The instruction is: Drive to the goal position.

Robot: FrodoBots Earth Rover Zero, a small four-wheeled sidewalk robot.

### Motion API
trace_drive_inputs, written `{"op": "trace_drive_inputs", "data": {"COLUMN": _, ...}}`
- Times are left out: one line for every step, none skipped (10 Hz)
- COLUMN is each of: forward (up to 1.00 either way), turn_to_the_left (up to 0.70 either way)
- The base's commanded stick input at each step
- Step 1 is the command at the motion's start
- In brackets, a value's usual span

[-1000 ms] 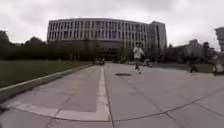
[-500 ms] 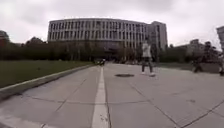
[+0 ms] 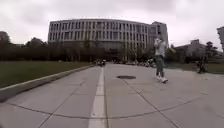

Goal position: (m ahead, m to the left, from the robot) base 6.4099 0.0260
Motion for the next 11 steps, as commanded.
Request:
{"op": "trace_drive_inputs", "data": {"forward": 0.7, "turn_to_the_left": 0.28}}
{"op": "trace_drive_inputs", "data": {"forward": 0.7, "turn_to_the_left": 0.35}}
{"op": "trace_drive_inputs", "data": {"forward": 0.7, "turn_to_the_left": 0.35}}
{"op": "trace_drive_inputs", "data": {"forward": 0.7, "turn_to_the_left": 0.35}}
{"op": "trace_drive_inputs", "data": {"forward": 0.7, "turn_to_the_left": 0.35}}
{"op": "trace_drive_inputs", "data": {"forward": 0.7, "turn_to_the_left": 0.33}}
{"op": "trace_drive_inputs", "data": {"forward": 0.7, "turn_to_the_left": 0.2}}
{"op": "trace_drive_inputs", "data": {"forward": 0.7, "turn_to_the_left": 0.06}}
{"op": "trace_drive_inputs", "data": {"forward": 0.7, "turn_to_the_left": 0.0}}
{"op": "trace_drive_inputs", "data": {"forward": 0.7, "turn_to_the_left": 0.0}}
{"op": "trace_drive_inputs", "data": {"forward": 0.7, "turn_to_the_left": 0.0}}
